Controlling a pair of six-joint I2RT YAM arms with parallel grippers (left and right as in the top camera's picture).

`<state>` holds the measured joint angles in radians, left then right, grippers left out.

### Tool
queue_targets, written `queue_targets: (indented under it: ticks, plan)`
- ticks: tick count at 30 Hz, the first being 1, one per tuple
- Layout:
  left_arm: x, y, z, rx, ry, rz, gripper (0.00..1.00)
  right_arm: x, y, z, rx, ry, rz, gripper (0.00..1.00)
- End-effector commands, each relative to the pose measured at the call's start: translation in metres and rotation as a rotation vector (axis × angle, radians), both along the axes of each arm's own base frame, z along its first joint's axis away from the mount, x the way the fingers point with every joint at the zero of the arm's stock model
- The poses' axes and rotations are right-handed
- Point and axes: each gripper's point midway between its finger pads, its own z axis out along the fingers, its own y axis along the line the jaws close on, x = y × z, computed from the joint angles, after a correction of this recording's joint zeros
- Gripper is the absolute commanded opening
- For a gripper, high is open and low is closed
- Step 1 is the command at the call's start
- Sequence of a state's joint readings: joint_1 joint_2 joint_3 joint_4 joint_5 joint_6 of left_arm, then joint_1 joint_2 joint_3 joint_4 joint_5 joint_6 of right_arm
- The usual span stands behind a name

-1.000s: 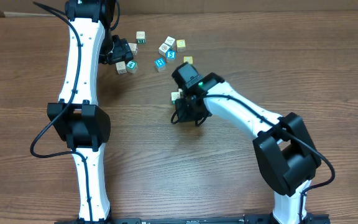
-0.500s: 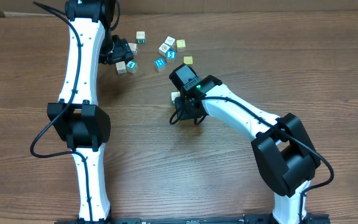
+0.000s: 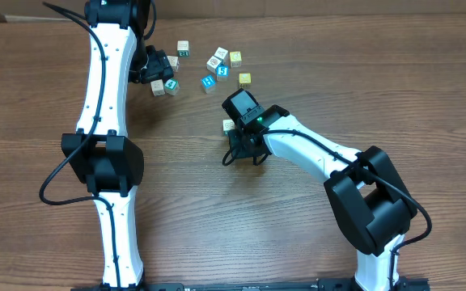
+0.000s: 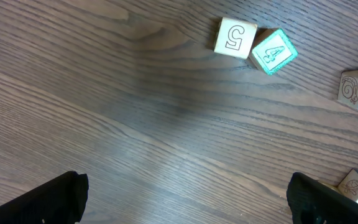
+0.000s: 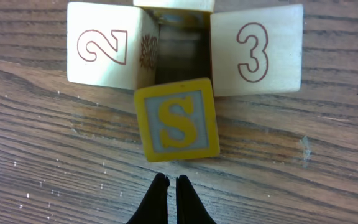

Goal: Form a circle

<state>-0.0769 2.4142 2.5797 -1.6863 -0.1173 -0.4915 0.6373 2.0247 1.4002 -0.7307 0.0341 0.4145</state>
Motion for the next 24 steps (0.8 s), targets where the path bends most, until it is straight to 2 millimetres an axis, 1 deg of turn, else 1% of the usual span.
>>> queue_targets:
  ticks: [1,24]
  plan:
    - [0.0025,0.0034,0.0126,0.013,-0.038,0.006,1.00,0.0045,-0.0008,0.0068,0.002,-0.029,-0.010,0.04]
    - [0.0025,0.0034,0.0126,0.013,-0.038,0.006,1.00,0.0118,0.0046,0.0097,0.025,-0.060,-0.010,0.04]
